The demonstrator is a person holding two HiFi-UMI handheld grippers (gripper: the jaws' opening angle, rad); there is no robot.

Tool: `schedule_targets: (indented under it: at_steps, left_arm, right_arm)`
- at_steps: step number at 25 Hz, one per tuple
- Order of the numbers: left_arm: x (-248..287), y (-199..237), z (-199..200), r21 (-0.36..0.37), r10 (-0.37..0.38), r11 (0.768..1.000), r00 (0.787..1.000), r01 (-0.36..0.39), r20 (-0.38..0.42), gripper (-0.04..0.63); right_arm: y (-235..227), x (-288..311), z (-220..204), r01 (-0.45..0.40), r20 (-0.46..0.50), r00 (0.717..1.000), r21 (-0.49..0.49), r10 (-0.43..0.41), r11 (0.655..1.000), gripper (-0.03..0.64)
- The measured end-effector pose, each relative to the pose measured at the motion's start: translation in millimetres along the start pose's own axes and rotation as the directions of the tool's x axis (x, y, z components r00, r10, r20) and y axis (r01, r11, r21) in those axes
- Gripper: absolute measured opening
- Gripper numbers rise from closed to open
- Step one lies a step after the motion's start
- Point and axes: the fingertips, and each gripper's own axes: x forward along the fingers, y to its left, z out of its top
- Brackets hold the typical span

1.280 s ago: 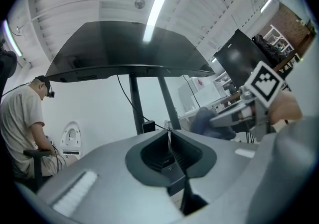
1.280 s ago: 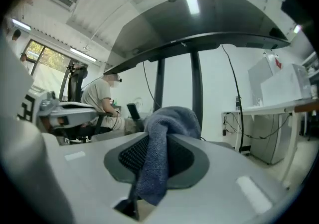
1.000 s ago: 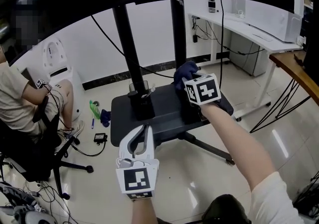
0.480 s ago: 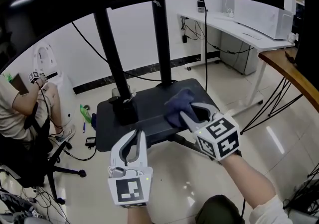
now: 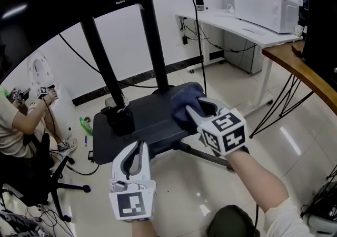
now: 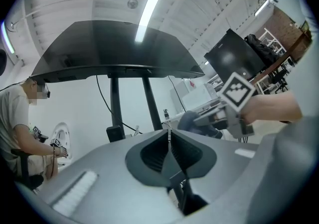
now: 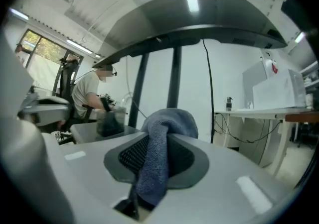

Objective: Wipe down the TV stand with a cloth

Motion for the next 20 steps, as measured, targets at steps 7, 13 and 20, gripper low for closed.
schedule_targets:
  at_steps: [7,13,20]
  left_arm:
    - [-2,8,1,-0.078,-0.007,0.997,1.0,0.01,0.028,0.118]
    - [-3,17,-5,-0.062,0.01,0.998,1.0,-0.01,0.006,0.118]
    - [13,3,-15,-0.031,-0.001,1.0,1.0,0.0,-0.024,0.118]
  right_arm:
    - [-91,103,-14,0.102,-0.216,0.972,0.05,-0.089,0.994,0.097]
    - [-87,79,-8,0.062,-0.183,0.981,0.01,-0.059,0.998,0.097]
    - [-13,-58,1,0.049,0.138,0.989,0.003,-0.049,0.999,0.097]
